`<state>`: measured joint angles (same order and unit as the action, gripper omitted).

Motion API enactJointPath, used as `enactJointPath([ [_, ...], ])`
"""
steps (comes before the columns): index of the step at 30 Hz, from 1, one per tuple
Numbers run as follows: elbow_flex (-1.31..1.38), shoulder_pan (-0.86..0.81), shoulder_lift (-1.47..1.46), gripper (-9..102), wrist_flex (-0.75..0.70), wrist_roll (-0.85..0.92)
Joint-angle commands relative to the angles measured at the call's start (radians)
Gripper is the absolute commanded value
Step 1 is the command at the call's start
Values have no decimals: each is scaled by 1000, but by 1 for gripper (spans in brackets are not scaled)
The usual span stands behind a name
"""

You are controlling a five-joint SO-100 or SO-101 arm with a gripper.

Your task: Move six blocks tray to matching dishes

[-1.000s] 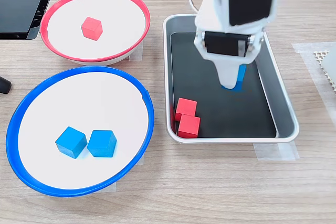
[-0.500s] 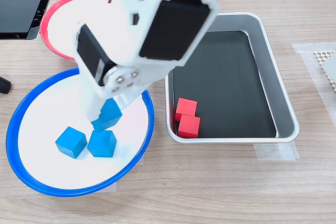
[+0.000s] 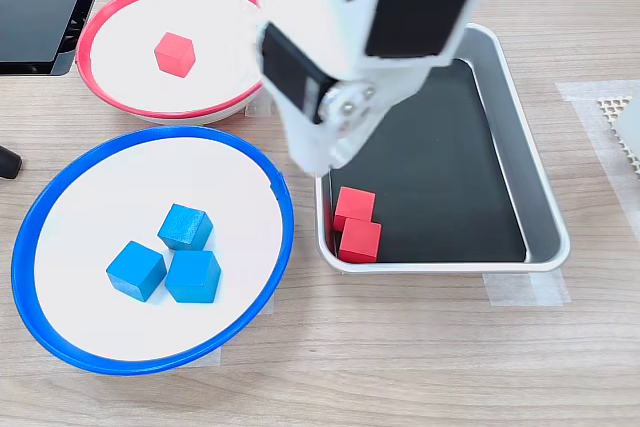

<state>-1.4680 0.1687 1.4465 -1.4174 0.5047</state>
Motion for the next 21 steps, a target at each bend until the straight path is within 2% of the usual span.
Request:
enactJointPath([
  [1,-117,-29,124,2,-43,92],
  [9,-201,-11,112,13,28,183],
  [14,-158,12,29,12,103,196],
  [21,-115,12,-61,11,127,218],
])
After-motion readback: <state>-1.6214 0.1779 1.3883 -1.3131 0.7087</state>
